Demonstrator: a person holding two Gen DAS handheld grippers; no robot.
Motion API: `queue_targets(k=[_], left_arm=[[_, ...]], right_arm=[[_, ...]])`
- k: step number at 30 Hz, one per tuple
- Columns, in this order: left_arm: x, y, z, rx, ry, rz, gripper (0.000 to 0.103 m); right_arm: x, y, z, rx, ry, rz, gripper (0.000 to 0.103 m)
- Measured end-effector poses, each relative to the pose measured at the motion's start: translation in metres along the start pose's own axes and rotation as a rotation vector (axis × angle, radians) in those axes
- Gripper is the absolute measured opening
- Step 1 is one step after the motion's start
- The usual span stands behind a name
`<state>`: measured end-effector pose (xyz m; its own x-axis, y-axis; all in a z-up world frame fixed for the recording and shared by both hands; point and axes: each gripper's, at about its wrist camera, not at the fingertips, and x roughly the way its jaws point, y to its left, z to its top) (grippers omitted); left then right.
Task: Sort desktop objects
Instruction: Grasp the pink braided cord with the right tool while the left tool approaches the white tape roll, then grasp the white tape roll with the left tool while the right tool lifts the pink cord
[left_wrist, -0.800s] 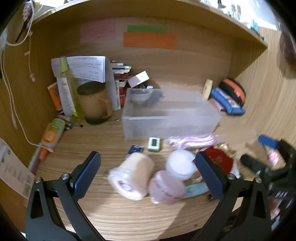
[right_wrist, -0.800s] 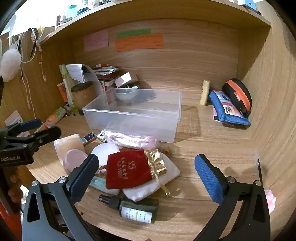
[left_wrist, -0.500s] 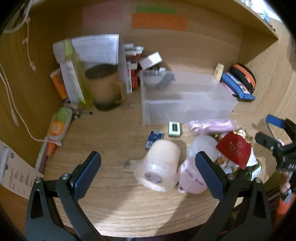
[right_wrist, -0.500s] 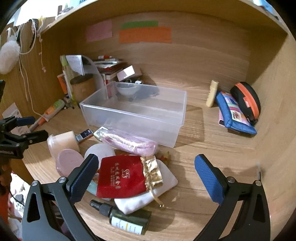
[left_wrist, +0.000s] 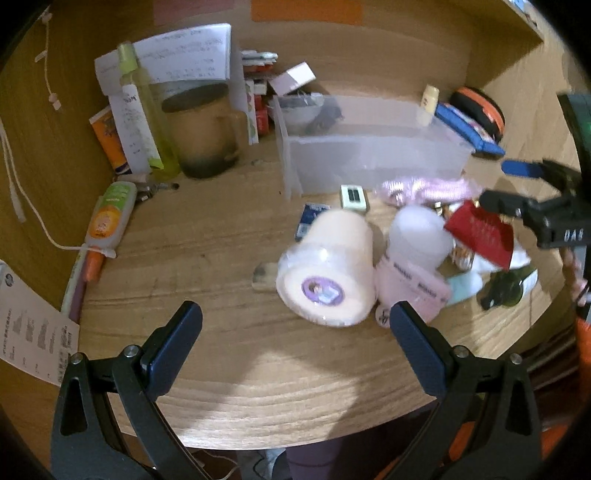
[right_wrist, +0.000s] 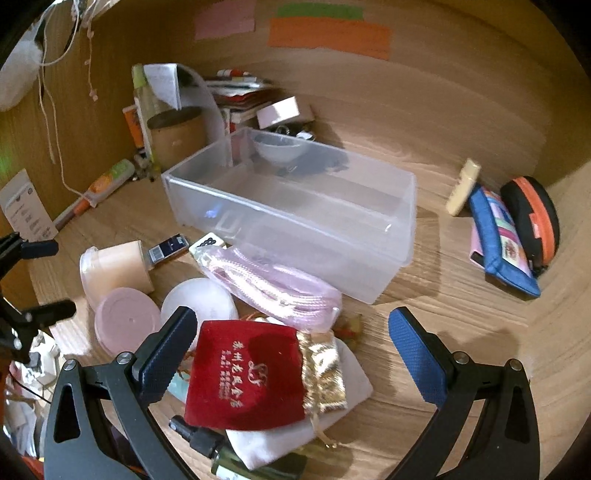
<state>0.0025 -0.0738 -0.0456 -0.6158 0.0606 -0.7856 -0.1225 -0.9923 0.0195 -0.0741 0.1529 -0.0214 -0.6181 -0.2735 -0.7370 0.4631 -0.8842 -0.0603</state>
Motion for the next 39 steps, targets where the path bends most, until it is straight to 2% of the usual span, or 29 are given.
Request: queue_targets(k=[3,8,12,13,17,25,27,31,33,34,36,37,39], left_arm=[[0.012,-0.002,-0.002,0.014,0.023,0.003,0.103],[0.026,-0.002,-0.003,0.044,0.018,0.014,0.103],[0.032,0.0,-0.001,0.036,0.009,-0.001,0.103],[0.032,0.001,0.0,0.029,0.003,-0.005,0.102],[0.034,0.002,0.003,0.017,-0.012,-0.049,0.093],[0.039,0.002,0.011,-0.008,-0.031,-0.095,0.088],[0.039,0.003,0.013,-0.024,-0.036,-0.106,0.088],[0.04,0.001,0.017,-0.047,-0.044,-0.119,0.088],[0.041,0.001,0.019,-0.058,-0.039,-0.128,0.088],[0.043,0.001,0.02,-0.066,-0.035,-0.131,0.088],[0.045,0.003,0.022,-0.079,-0.03,-0.143,0.083],[0.045,0.003,0.022,-0.081,-0.027,-0.153,0.072],[0.045,0.001,0.024,-0.078,-0.022,-0.146,0.07]], right_arm=[[0.008,0.004,0.004,-0.019,0.017,0.004,0.103],[0.022,0.012,0.012,-0.073,0.058,-0.009,0.101],[0.038,0.014,0.02,-0.136,0.128,-0.011,0.085],[0.041,0.014,0.021,-0.143,0.138,-0.01,0.084],[0.058,0.015,0.025,-0.191,0.209,0.001,0.069],[0.075,0.019,0.038,-0.247,0.271,0.065,0.068],[0.077,0.02,0.041,-0.241,0.282,0.091,0.06],[0.08,0.028,0.047,-0.253,0.283,0.106,0.055],[0.08,0.032,0.049,-0.263,0.284,0.129,0.037],[0.08,0.034,0.05,-0.263,0.29,0.15,0.033],[0.078,0.038,0.049,-0.276,0.281,0.131,0.028],[0.079,0.038,0.049,-0.281,0.278,0.129,0.027],[0.077,0.038,0.048,-0.281,0.266,0.124,0.024]])
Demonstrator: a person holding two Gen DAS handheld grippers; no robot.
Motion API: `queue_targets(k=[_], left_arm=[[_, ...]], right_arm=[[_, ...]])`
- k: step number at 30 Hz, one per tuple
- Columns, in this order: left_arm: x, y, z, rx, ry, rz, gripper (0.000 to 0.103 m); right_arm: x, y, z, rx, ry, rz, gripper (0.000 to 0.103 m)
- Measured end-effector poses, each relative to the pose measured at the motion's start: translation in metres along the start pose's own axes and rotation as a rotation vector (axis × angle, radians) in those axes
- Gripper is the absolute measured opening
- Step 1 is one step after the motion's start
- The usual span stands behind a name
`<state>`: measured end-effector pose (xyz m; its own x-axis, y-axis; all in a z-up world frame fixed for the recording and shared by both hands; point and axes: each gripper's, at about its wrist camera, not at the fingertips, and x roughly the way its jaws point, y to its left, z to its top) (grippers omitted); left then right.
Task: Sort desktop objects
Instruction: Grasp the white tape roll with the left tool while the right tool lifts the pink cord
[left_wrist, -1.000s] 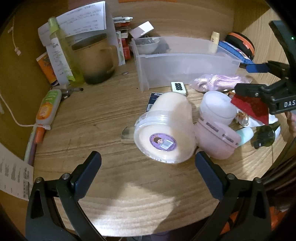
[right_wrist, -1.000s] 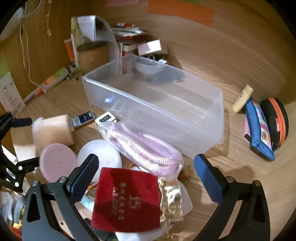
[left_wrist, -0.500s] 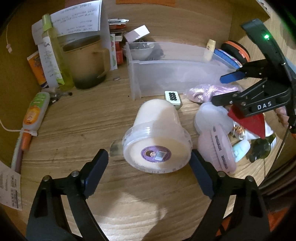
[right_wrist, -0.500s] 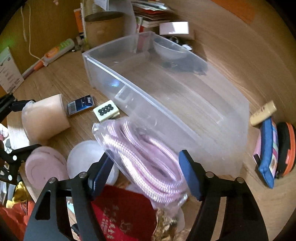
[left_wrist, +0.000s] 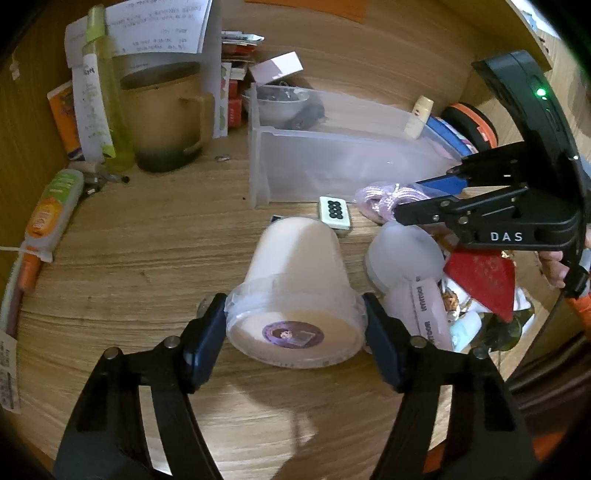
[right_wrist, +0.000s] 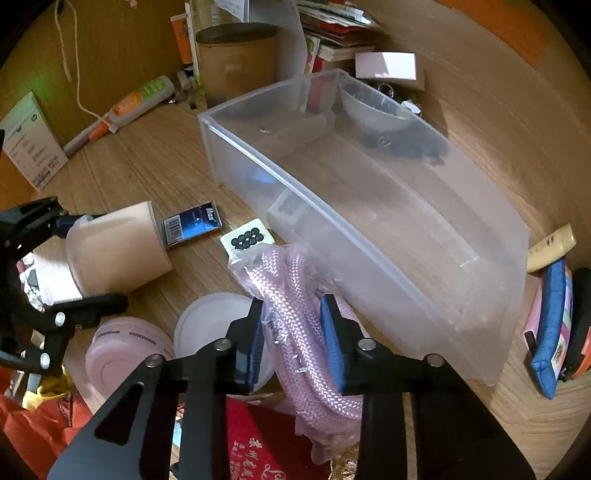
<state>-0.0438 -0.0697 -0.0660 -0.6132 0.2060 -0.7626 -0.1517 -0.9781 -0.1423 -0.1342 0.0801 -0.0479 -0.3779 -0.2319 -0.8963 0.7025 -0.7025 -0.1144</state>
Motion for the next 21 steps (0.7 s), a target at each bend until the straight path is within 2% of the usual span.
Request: queue_targets(k=[6,11,14,21], left_arm=[[-0.005,0.001,0.004,0.003,-0.014,0.038,0.07],[-0.016,0.003,0.017,0.002,-0.055,0.065,0.07],[-0.015,0.005,0.022,0.005,-0.052,0.083,0.07],[-0.01,0.011,0.032,-0.02,-0.039,0.066,0.07]], right_arm=[[-0.012,-0.007,-0.003,0.046,-0.051,0.007,0.019],[-0.027,-0.014,-0.004,0.069,-0.104,0.01,0.019],[-0.034,-0.016,-0.003,0.077,-0.132,0.015,0.018],[-0.051,-0.018,-0.002,0.089,-0.189,0.027,0.018]])
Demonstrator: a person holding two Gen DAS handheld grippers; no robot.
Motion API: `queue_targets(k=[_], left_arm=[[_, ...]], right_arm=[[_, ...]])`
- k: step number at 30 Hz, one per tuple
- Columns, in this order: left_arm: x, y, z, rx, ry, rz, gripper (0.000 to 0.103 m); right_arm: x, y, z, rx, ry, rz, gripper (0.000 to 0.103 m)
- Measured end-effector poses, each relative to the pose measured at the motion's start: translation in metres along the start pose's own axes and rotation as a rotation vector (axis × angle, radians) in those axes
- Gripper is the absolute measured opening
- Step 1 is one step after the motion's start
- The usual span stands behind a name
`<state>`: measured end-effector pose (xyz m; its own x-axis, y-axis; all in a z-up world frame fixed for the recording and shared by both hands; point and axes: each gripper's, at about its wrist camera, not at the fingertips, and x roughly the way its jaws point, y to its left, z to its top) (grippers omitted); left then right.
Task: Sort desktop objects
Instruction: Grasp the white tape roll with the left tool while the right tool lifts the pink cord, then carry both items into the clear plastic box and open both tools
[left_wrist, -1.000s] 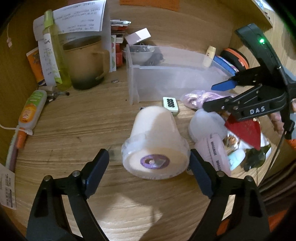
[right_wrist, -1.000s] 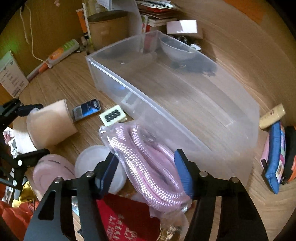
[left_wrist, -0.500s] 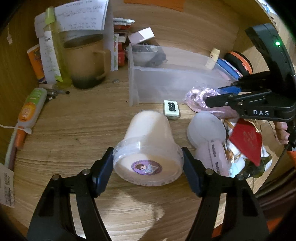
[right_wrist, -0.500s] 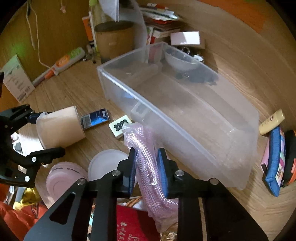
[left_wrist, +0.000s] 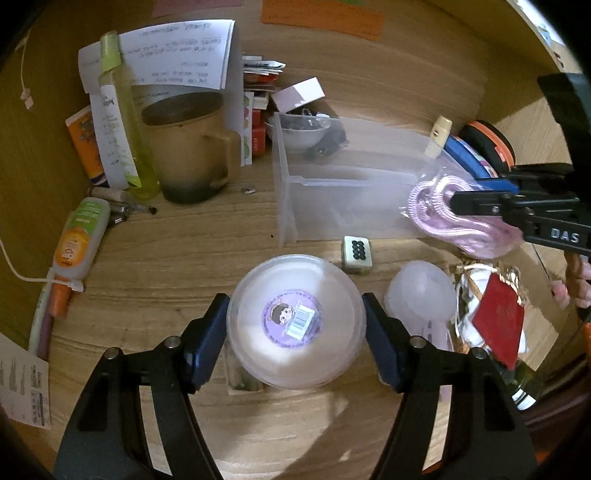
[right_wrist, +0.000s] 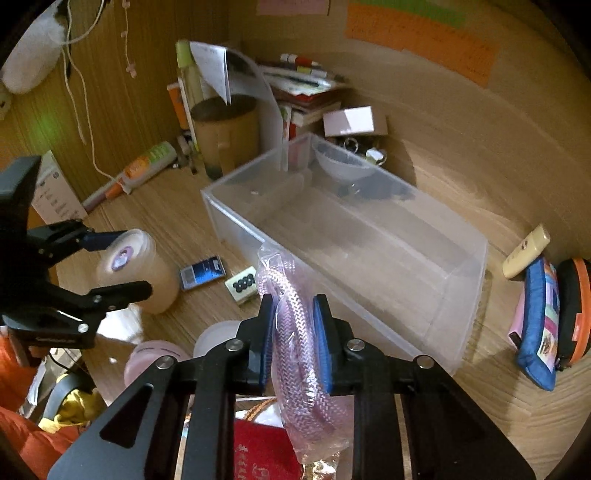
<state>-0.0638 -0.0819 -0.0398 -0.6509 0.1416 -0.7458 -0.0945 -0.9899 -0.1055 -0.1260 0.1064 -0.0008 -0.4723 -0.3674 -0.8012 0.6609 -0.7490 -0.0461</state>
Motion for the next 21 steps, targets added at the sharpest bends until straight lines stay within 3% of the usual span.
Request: queue_targets(k=[9,21], left_arm=[[-0.02,-0.002,0.018,-0.008,-0.059,-0.001,0.07],[-0.038,-0.01,0.055,0.006,-0.113,-0.051,0.07]], right_arm=[[-0.02,-0.006,0.006,0.016,-0.059,0.017,0.018],[-0.049,-0.02,0.018,0.03,-0.144,-0.022,0.018]])
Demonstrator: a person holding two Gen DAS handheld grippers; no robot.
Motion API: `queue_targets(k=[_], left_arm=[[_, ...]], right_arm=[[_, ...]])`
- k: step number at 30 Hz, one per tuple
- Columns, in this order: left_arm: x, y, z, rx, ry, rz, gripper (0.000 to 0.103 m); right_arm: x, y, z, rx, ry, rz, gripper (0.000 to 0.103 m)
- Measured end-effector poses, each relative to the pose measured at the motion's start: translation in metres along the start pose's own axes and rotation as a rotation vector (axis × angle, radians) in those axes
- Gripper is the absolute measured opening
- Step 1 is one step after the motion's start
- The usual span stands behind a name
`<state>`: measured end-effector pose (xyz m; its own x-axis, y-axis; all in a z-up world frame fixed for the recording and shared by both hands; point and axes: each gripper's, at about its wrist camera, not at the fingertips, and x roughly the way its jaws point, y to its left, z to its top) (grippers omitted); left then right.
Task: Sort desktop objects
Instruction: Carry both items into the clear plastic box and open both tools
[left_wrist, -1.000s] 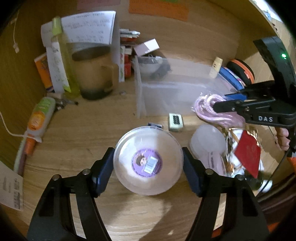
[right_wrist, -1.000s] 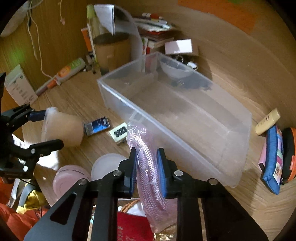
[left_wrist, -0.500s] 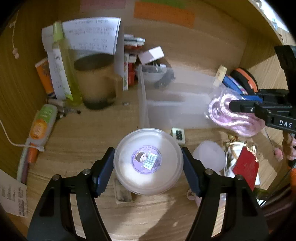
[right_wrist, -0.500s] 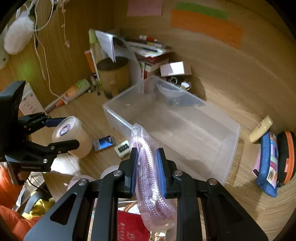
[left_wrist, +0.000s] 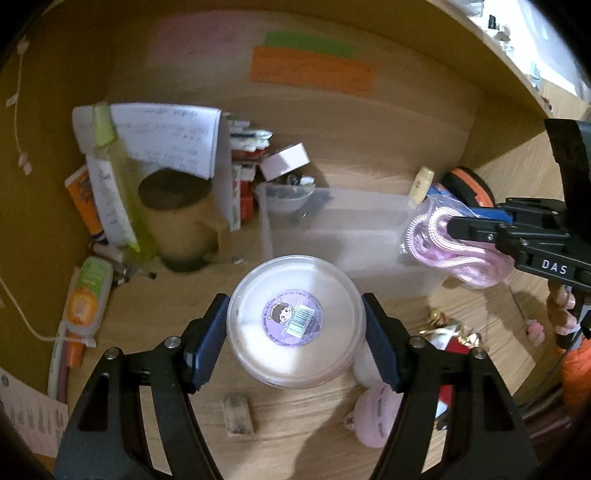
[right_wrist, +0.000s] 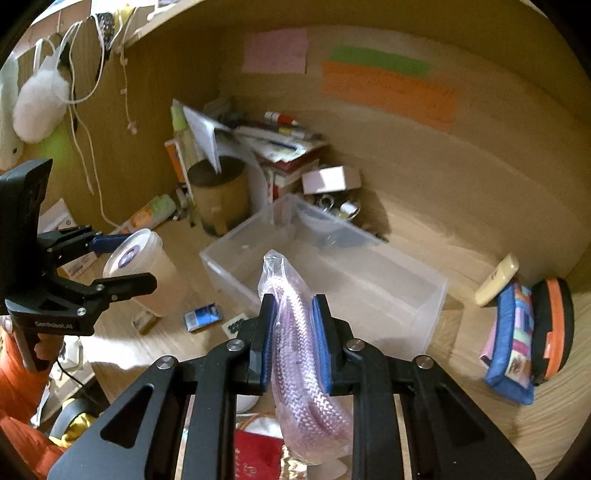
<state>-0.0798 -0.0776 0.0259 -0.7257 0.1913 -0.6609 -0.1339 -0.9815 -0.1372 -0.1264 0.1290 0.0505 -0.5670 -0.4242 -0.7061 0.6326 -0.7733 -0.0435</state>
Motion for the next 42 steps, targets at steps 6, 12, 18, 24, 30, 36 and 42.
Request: queue_targets(k=[6,12,18,24,30,36,42], left_arm=[[0.003,-0.009,0.023,0.033,-0.013,-0.016,0.07],[0.018,-0.012,0.045,0.045,-0.005,-0.022,0.07],[0.04,-0.014,0.062,0.064,-0.001,-0.008,0.07],[0.07,-0.016,0.072,0.081,0.033,-0.004,0.07],[0.103,-0.015,0.072,0.085,0.089,-0.004,0.07],[0.12,-0.019,0.068,0.112,0.123,-0.004,0.07],[0.135,-0.017,0.065,0.119,0.161,0.002,0.07]], right_arm=[[-0.002,-0.014,0.013,0.008,-0.024,-0.03,0.018],[0.009,-0.03,0.02,0.022,-0.025,-0.038,0.018],[0.031,-0.045,0.019,0.04,-0.005,-0.027,0.017],[0.059,-0.061,0.017,0.063,0.032,-0.007,0.017],[0.082,-0.072,0.014,0.084,0.074,0.007,0.017],[0.103,-0.074,0.008,0.078,0.111,-0.008,0.013],[0.111,-0.067,0.006,0.055,0.129,-0.013,0.009]])
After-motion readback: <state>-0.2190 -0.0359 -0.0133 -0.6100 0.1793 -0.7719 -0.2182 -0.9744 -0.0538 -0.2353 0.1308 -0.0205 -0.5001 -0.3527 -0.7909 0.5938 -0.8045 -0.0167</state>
